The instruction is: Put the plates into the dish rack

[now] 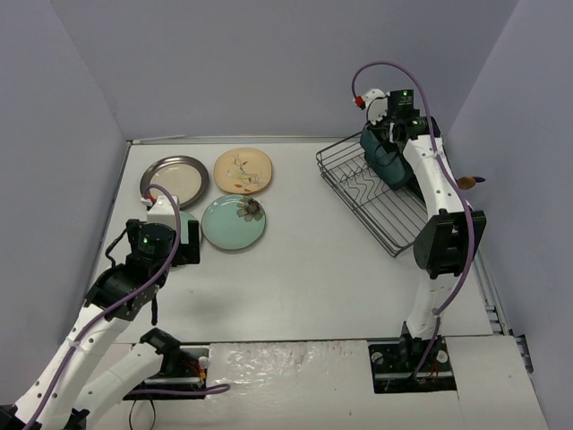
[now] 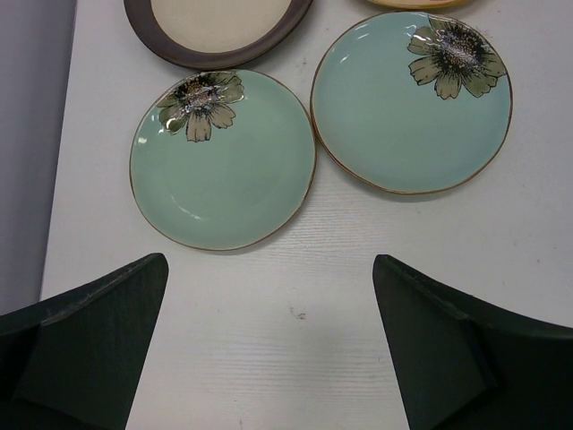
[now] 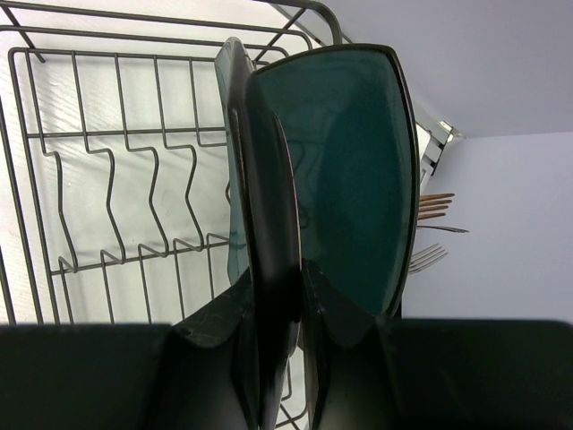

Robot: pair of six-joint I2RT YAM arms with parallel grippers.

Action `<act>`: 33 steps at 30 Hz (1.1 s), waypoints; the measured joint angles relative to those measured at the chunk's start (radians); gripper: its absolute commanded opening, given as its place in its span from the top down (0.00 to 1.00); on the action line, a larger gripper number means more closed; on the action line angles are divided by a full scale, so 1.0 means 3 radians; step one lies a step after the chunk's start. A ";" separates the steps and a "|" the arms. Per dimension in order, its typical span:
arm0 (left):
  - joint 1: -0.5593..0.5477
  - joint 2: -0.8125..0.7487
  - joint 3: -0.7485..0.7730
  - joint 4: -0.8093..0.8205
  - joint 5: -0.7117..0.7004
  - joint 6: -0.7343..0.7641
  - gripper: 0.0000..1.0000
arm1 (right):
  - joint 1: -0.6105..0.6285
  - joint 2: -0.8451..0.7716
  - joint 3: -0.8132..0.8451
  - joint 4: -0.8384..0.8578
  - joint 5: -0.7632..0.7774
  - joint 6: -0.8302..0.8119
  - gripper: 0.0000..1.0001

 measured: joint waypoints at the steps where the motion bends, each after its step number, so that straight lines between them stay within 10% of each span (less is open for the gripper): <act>1: 0.0006 -0.0004 0.0000 0.0000 -0.0001 0.0000 0.03 | 0.0000 -0.0001 -0.0001 0.0002 0.0000 0.0000 1.00; 33: 0.0170 0.0011 0.0000 0.0000 0.0116 0.0001 0.03 | -0.0113 -0.0299 -0.0432 0.0362 -0.0099 -0.0039 1.00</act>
